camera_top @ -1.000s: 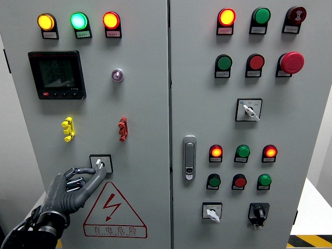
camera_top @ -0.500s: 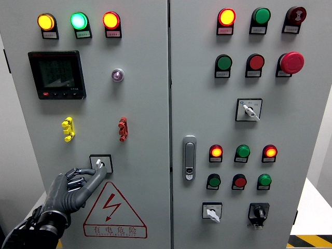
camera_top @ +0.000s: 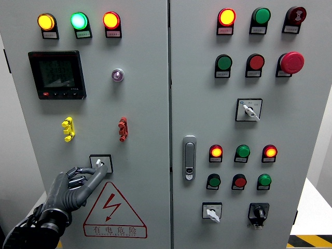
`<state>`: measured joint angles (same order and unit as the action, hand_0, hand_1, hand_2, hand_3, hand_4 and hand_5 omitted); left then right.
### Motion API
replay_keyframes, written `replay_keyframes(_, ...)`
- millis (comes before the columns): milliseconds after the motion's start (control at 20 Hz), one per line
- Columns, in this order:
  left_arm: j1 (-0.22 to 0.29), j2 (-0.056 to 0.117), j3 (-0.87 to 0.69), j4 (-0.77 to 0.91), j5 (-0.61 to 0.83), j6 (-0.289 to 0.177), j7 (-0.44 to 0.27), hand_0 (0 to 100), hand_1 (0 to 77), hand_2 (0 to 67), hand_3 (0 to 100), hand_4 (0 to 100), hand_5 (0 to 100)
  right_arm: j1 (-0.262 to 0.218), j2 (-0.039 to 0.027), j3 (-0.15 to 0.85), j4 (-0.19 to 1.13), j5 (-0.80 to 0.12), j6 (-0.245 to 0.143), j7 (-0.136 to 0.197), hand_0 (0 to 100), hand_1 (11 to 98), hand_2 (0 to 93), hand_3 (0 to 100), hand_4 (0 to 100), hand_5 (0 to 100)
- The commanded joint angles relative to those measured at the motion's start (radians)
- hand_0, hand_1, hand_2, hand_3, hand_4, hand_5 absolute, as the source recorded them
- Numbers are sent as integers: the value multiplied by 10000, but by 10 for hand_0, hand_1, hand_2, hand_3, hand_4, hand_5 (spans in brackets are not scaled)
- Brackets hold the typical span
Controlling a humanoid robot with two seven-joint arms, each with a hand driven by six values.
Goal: Turn on light switch 1
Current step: 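Close the left hand fingers around the rotary switch knob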
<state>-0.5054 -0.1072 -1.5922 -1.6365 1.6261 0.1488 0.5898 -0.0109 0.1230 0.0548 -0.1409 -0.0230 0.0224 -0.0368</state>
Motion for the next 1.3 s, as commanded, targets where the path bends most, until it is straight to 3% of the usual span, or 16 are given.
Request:
replay_keyframes(0,-69,-2,-1,90,152,0,38,0,573,509,1000,1000,1000,1,-2,4,-2,0,-9,0,0,197,0,197,194,106)
replay_keyframes(1250,-268,-33,-16,259,152,0,161,0,557,528,1000,1000,1000,1,-2,4,-2,0,6,0,0,191,0,197,194,106)
